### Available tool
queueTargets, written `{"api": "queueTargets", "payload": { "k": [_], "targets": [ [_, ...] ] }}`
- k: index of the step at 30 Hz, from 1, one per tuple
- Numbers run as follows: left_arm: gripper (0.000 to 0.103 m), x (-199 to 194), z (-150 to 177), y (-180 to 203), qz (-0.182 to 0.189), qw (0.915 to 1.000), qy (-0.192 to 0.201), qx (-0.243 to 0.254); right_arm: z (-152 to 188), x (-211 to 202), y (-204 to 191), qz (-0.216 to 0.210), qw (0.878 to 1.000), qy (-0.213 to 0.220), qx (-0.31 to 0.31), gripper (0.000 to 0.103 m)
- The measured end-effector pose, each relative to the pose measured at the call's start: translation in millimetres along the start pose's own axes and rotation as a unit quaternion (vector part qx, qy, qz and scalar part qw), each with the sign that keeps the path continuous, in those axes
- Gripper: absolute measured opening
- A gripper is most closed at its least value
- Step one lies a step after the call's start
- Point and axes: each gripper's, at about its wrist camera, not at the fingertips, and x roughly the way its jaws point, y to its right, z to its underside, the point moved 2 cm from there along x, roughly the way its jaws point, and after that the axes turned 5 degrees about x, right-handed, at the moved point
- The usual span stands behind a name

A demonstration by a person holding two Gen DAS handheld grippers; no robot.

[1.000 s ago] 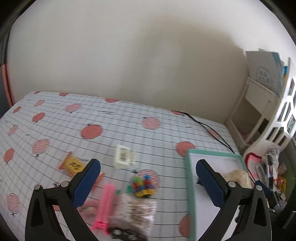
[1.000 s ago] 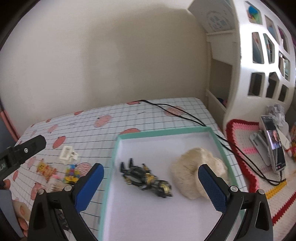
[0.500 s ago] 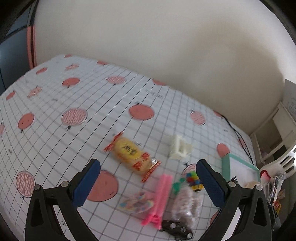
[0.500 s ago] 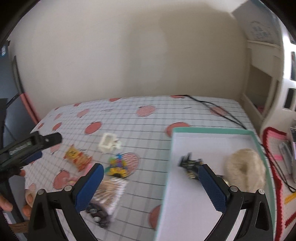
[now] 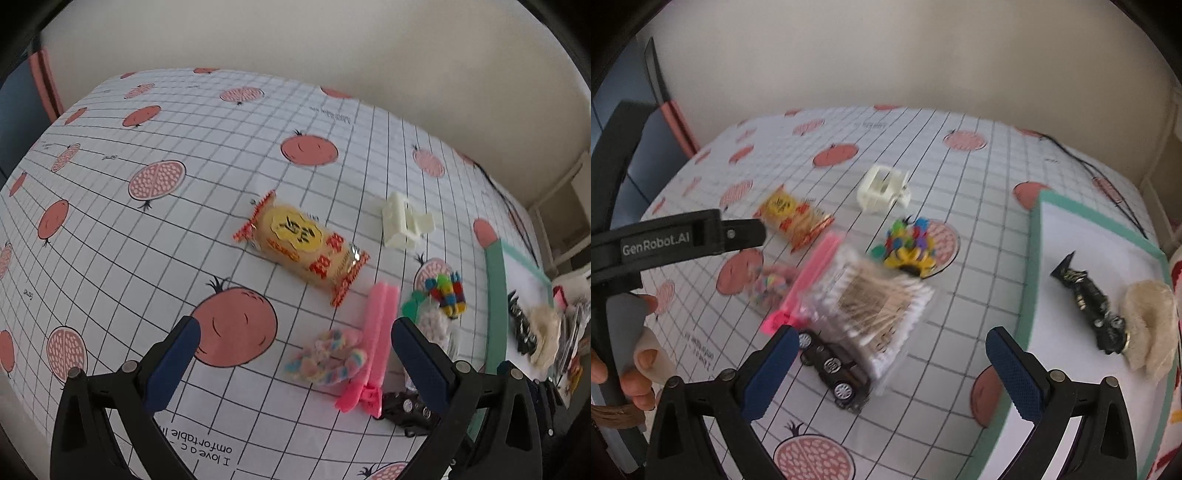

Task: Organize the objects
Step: 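Move the right gripper to the black toy car and close on it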

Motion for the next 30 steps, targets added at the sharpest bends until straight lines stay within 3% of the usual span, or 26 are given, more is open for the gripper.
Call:
{"api": "queueTargets", "payload": {
  "k": [4, 11, 14, 18, 25, 28, 30],
  "targets": [
    [0.103, 6.1, 4.7, 4.9, -0.002, 0.9999, -0.013, 0.009, 2.8, 3.6, 1.1, -0.015, 1.0, -0.023, 0.013, 0.094],
    [0.101, 11.1, 7.6, 10.4, 0.002, 0.9996, -0.022, 0.015, 3.3, 4.1, -0.8, -0.021, 0.999, -0.037, 0.012, 0.074],
    [0.092, 12.6, 8.3, 13.7, 0.006, 0.9994, -0.025, 0.021, 2.6, -0.6, -2.0, -0.035, 0.999, -0.034, 0.012, 0.066],
    [0.09, 15.2, 11.1, 17.0, 0.01, 0.9991, -0.033, 0.025, 2.7, -3.0, -5.5, -0.05, 0.998, -0.035, 0.01, 0.054],
    [0.089, 17.2, 10.8, 18.0, 0.008, 0.9987, -0.037, 0.035, 7.3, -1.3, -20.8, -0.061, 0.997, -0.046, -0.027, 0.048],
    [0.079, 19.1, 10.6, 17.6, 0.01, 0.9984, -0.041, 0.037, 9.3, 2.6, -26.2, -0.055, 0.996, -0.052, -0.04, 0.047],
    [0.079, 21.1, 11.2, 18.0, 0.012, 0.9983, -0.044, 0.036, 10.8, 4.9, -27.9, -0.054, 0.996, -0.056, -0.044, 0.047]
  ]
}}
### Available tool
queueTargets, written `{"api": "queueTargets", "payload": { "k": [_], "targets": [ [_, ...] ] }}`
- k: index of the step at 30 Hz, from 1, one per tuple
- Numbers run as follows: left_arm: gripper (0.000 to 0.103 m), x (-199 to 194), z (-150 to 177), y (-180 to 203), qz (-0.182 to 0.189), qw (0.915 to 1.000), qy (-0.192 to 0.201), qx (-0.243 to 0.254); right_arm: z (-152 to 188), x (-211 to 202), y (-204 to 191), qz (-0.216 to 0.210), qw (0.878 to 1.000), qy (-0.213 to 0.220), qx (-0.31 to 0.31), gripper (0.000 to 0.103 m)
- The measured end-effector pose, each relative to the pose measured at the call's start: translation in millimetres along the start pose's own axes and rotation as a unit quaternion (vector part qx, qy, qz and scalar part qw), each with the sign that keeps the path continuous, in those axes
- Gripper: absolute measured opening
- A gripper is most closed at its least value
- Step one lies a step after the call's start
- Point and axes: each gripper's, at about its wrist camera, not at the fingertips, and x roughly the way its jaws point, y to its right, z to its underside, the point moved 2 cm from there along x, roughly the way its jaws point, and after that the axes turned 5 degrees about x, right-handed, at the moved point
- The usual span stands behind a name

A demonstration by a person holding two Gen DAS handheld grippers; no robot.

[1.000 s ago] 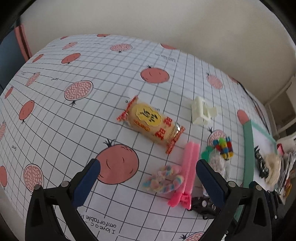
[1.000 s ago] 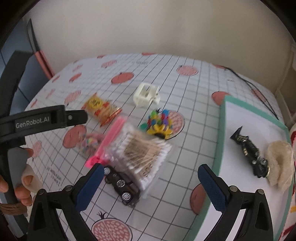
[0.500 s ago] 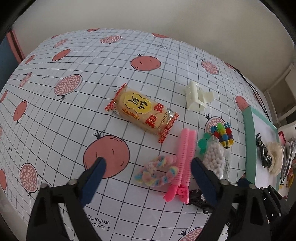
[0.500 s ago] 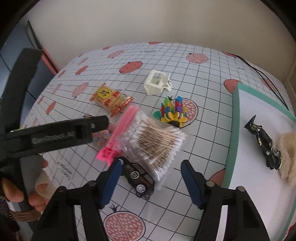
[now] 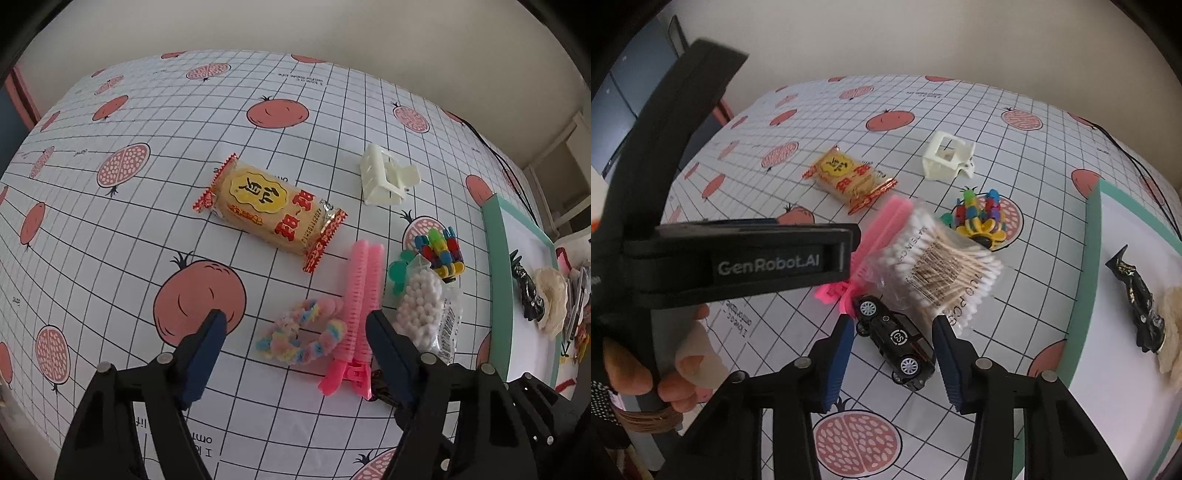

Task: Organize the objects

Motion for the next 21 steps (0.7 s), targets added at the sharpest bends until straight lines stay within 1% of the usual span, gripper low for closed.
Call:
{"api": "queueTargets", "payload": {
  "k": [5, 7, 11, 17, 21],
  "targets": [
    [0.078, 3.0, 0.2, 1.0, -0.005, 1.0, -0.003, 0.004, 2.3, 6.5, 1.3, 0.005, 1.0, -0.012, 0.001, 0.046],
    [0.074, 4.8, 0.9, 1.4, -0.007, 0.9999, -0.006, 0.007, 2.1, 9.2, 0.7, 0.008, 1.0, -0.015, 0.0, 0.043],
    [0.073, 5.7, 1.1, 4.6, -0.006, 0.9999, -0.007, 0.011, 1.8, 10.6, 0.6, 0.007, 1.0, -0.019, -0.001, 0.043],
    [0.073, 7.1, 0.9, 6.1, -0.007, 0.9999, -0.007, 0.013, 3.0, 15.5, -2.0, 0.007, 0.999, -0.029, -0.01, 0.04],
    [0.073, 8.1, 0.7, 4.7, -0.004, 0.9999, -0.008, 0.01, 4.6, 18.8, -3.8, 0.008, 0.999, -0.037, -0.015, 0.04]
  ]
}}
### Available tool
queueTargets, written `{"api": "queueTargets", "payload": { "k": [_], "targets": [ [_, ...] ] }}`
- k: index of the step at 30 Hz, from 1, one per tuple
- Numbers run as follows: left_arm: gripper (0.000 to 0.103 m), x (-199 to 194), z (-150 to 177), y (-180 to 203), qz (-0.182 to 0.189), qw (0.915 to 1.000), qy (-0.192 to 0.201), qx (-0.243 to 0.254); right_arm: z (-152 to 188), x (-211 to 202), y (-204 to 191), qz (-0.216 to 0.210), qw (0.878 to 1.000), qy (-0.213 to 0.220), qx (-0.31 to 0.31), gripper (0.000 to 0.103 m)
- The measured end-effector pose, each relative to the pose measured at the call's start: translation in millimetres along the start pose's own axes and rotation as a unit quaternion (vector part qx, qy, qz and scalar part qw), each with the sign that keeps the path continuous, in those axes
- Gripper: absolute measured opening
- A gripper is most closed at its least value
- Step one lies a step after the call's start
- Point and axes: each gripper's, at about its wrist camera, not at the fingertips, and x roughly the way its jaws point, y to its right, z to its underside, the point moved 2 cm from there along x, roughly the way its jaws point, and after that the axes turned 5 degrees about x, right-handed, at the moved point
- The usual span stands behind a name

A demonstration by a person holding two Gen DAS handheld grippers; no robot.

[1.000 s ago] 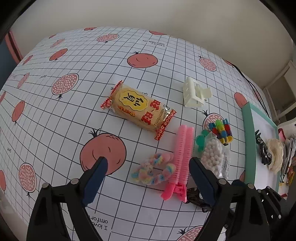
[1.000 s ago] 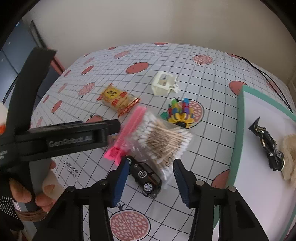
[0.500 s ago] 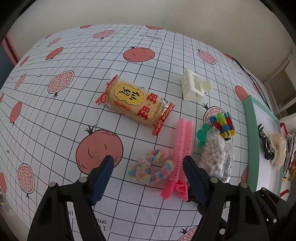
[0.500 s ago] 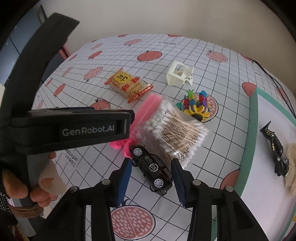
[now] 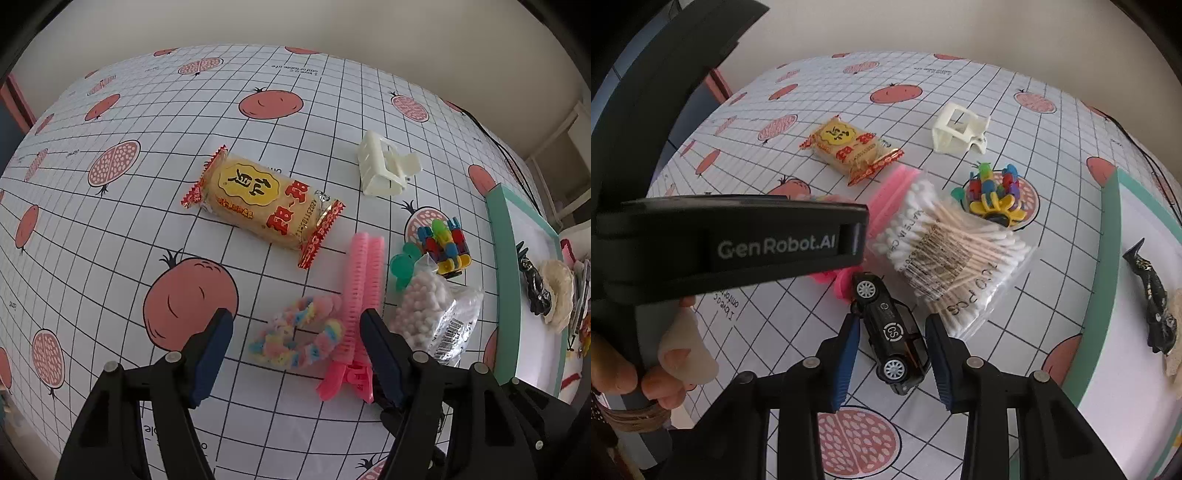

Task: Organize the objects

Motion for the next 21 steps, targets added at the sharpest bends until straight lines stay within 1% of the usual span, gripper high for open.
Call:
{"api": "queueTargets", "payload": {
  "k": [5, 7, 14, 16, 21],
  "targets": [
    [0.072, 0.0, 0.5, 0.4, 0.002, 1.0, -0.001, -0.001, 3.0, 3.0, -1.7, 0.002, 1.0, -0.011, -0.006, 0.039],
    [0.069, 0.3, -0.5, 1.2, 0.006, 1.0, -0.001, -0.002, 4.9, 6.3, -2.3, 0.006, 1.0, -0.019, -0.009, 0.037],
    [0.068, 0.1, -0.3, 1.0, 0.009, 1.0, -0.002, -0.002, 5.3, 6.2, -4.6, 0.011, 1.0, -0.017, -0.016, 0.037],
    [0.062, -0.1, -0.2, 0.1, 0.02, 0.9998, -0.003, -0.006, 5.7, 5.8, -4.2, 0.01, 1.0, -0.017, -0.016, 0.037],
    [0.054, -1.1, -0.6, 3.6, 0.029, 0.9995, -0.002, -0.007, 6.7, 4.7, -3.9, 0.009, 1.0, -0.018, -0.017, 0.037]
  ]
}}
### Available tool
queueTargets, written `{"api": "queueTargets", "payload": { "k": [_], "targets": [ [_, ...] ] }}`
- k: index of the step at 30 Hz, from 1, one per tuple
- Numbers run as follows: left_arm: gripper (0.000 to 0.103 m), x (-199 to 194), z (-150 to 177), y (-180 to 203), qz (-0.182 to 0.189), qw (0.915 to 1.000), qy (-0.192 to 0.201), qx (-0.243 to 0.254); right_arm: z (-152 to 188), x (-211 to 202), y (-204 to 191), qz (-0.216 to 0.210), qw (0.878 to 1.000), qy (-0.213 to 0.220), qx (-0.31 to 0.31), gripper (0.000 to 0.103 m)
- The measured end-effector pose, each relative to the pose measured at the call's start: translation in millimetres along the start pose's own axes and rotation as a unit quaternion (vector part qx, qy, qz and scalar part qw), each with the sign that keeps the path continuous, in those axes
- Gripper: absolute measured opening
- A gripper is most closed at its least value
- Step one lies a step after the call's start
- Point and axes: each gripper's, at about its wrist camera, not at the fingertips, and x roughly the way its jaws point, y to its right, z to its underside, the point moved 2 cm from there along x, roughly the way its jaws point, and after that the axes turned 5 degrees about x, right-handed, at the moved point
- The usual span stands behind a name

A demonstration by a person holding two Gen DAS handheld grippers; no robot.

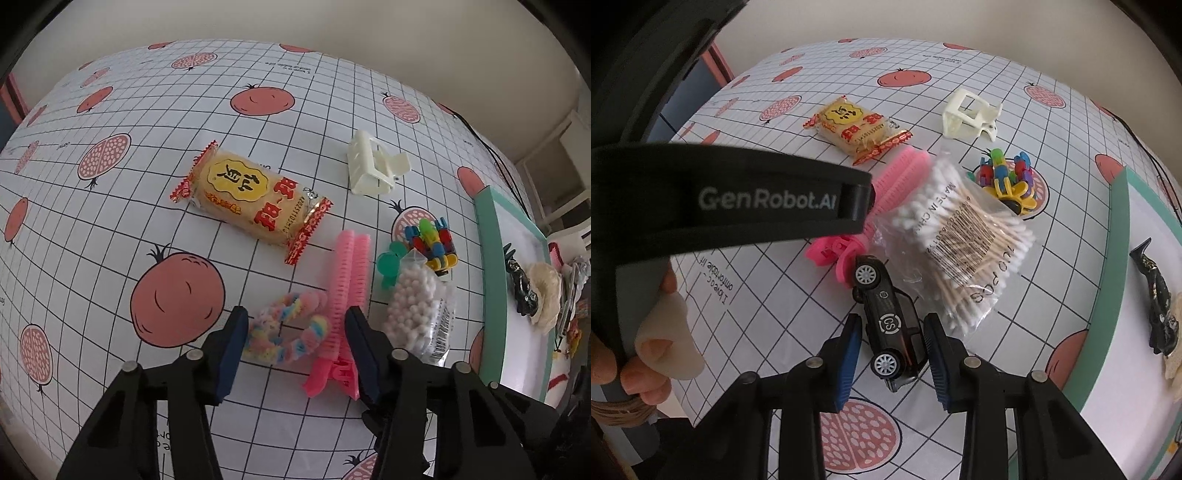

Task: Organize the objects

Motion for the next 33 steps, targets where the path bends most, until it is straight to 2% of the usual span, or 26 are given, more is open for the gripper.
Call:
{"api": "queueTargets", "payload": {
  "k": [8, 18, 33],
  "targets": [
    [0.044, 0.2, -0.9, -2.3, 0.028, 0.9994, -0.001, -0.018, 1.7, -1.8, 1.2, -0.003, 1.0, -0.001, 0.0, 0.037],
    [0.033, -2.0, -2.8, -5.7, 0.04, 0.9987, 0.0, -0.032, 3.5, -3.4, 1.2, -0.005, 1.0, -0.002, 0.001, 0.037],
    [0.03, -10.6, -2.8, -14.7, 0.05, 0.9969, 0.013, -0.059, 11.1, -6.0, -5.7, -0.011, 1.0, -0.004, 0.004, 0.034]
  ]
}}
